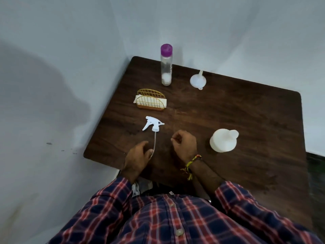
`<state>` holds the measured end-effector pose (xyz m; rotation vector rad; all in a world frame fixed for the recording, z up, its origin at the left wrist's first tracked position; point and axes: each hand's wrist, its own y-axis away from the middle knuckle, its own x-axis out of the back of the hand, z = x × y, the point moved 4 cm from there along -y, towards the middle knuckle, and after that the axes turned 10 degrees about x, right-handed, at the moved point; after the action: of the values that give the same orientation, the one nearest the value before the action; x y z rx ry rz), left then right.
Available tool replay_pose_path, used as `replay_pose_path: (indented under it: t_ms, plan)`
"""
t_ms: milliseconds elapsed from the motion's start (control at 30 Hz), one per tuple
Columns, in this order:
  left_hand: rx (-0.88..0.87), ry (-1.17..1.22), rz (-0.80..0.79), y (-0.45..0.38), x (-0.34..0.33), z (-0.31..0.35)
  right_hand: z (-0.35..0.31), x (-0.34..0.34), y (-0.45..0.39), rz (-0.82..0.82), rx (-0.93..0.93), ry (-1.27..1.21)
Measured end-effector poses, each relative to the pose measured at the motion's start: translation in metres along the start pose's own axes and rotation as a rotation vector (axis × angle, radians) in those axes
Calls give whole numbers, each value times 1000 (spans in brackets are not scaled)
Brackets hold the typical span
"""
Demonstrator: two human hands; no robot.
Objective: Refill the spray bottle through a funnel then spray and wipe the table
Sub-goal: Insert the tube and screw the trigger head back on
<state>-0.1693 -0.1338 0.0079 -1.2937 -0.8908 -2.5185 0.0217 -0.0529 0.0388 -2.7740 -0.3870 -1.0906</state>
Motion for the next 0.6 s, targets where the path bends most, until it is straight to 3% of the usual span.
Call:
replay_pose_path:
  t_ms: [300,433,600]
  plan:
    - [95,41,-170,-9,13,-47,-14,-88,-52,-213,-248,140]
    - [76,27,-231,-10,16,-52,-15,-94,-67,-202,-411,152]
    - [67,97,-200,-13,25,-44,-18,-84,-79,-112,-383,29]
